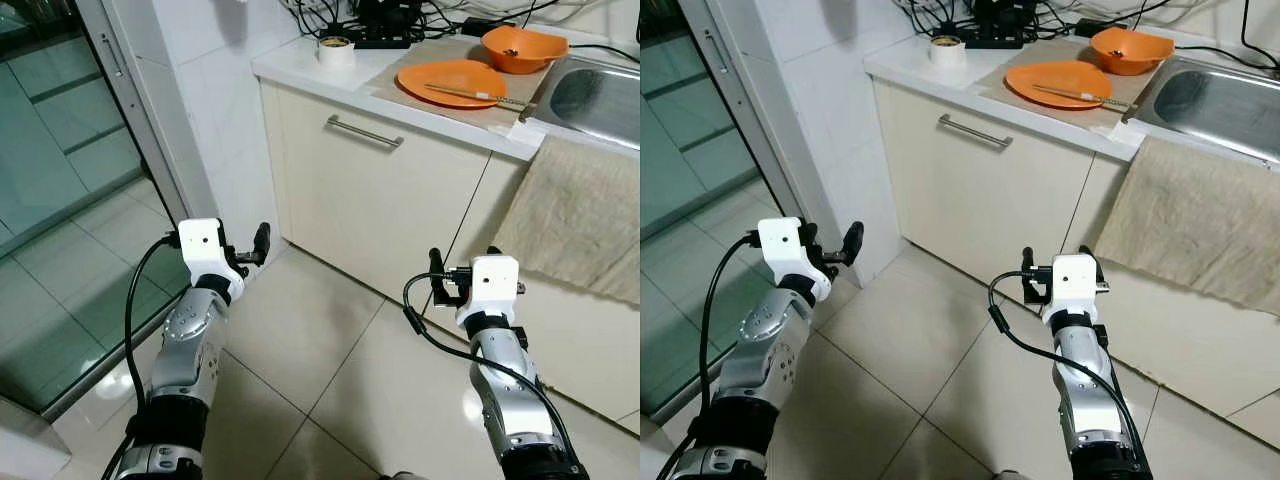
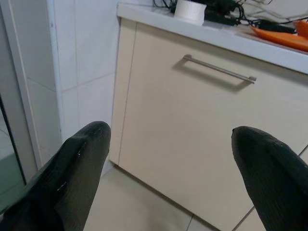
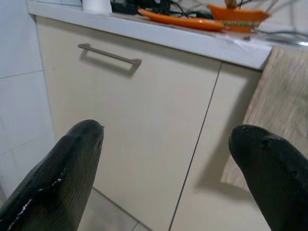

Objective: Kitchen organization

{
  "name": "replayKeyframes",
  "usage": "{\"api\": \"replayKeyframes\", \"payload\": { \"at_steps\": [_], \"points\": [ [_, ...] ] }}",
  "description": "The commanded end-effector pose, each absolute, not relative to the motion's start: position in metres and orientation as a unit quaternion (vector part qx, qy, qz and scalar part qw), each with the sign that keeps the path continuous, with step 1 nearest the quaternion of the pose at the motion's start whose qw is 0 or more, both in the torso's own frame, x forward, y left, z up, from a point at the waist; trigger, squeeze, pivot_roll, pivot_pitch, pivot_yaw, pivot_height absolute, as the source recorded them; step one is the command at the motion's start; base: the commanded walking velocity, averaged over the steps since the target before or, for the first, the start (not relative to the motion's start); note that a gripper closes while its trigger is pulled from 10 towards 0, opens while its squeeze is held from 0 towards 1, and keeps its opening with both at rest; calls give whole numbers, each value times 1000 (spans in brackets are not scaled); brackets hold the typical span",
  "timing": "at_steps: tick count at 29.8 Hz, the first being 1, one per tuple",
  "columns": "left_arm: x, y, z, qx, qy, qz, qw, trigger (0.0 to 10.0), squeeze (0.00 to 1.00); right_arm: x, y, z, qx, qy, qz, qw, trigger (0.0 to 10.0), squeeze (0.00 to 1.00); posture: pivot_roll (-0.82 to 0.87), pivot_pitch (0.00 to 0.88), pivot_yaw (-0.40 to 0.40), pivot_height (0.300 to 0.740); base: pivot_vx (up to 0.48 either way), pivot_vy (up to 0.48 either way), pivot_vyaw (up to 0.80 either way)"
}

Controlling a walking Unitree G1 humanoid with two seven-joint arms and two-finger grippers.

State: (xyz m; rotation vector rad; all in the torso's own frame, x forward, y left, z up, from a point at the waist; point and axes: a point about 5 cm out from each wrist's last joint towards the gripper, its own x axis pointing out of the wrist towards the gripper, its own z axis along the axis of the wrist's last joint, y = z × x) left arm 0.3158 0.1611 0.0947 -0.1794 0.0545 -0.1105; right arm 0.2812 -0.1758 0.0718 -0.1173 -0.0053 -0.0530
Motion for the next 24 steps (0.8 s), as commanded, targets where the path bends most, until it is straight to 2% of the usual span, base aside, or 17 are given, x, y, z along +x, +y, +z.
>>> {"api": "replayKeyframes", "payload": {
  "at_steps": [1, 24],
  "points": [
    [321, 161, 101, -90, 16, -60, 994, 10000, 0, 282, -175, 70, -43, 3, -26, 999, 10000, 0, -32, 0, 49, 740, 0, 0, -744],
    [324, 162, 102, -87, 16, -66, 994, 10000, 0, 282, -176, 68, -54, 11, -17, 998, 10000, 0, -30, 0, 47, 740, 0, 0, -742]
  ]
}}
